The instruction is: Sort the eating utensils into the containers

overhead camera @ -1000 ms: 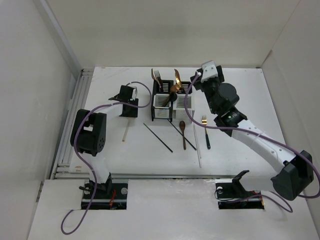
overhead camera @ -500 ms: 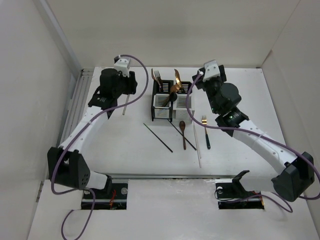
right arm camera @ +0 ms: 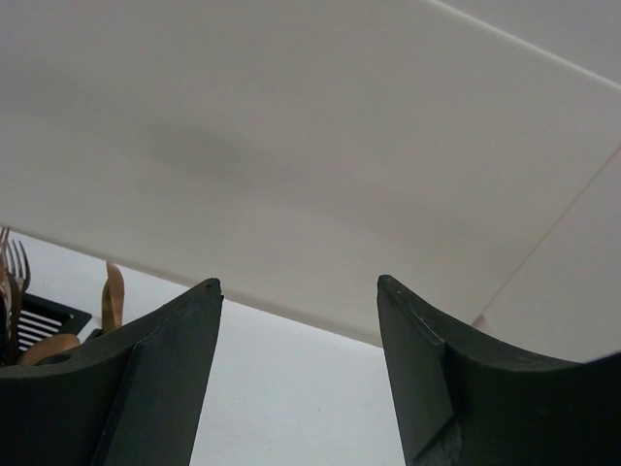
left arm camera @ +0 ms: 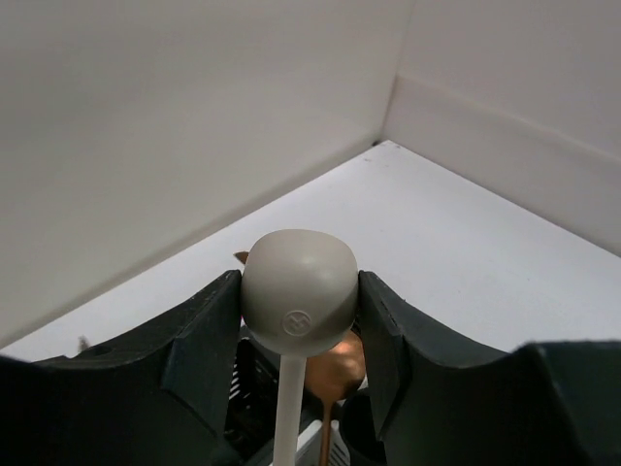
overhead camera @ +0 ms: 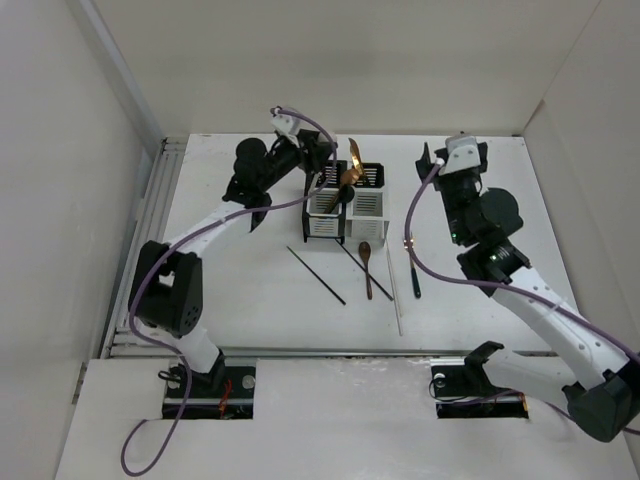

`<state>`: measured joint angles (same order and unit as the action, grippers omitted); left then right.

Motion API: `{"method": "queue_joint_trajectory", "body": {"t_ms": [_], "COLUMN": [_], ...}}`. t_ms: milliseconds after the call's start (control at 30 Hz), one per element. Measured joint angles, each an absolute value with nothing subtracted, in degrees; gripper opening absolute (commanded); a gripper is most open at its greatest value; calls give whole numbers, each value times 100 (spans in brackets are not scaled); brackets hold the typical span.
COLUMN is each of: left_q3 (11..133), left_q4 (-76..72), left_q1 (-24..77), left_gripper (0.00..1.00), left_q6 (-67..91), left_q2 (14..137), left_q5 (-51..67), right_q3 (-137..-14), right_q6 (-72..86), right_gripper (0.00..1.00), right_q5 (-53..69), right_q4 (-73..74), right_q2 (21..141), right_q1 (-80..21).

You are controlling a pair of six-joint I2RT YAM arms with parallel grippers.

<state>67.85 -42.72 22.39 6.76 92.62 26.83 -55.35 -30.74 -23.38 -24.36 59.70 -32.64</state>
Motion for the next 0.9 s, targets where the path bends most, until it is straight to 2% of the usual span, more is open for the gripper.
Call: {"method": "queue_joint_trajectory", "body": {"t_ms": [167, 433, 567, 600, 800, 833, 900], "left_q3": [6770, 5940, 5402, 5319, 5284, 5284, 5284], "left_q4": [-4954, -5664, -5771, -5828, -6023, -6005, -5920], "left_q1": [2399, 2416, 2416, 2416, 2412, 2401, 2375], "left_gripper": [0, 1, 13, 22, 56, 58, 64], "left_q6": [904, 1094, 1057, 1035, 1009, 1004, 989], "left_q2": [9898, 9924, 9926, 9931, 9929, 9915, 9848], "left_q5": [3028, 3216, 3181, 3164, 3166, 3166, 3168], "right_q3": [-5478, -5478, -5474, -5478, -5579, -5579, -5577], "right_q6": [-3194, -3417, -3485, -3472, -2554, -2364, -1933], "right_gripper": [71, 72, 76, 76, 76, 73, 56], "right_q5": [-2447, -2705, -2620, -2530, -1774, -1638, -1533], "right_q4": [-2206, -1920, -1669, -1555, -119, 154, 709], "right_q2": [5459, 5133, 5166, 5190, 5393, 5402, 5411], "right_q1": [-3264, -3264, -3264, -3262, -3262, -3282, -3393]}}
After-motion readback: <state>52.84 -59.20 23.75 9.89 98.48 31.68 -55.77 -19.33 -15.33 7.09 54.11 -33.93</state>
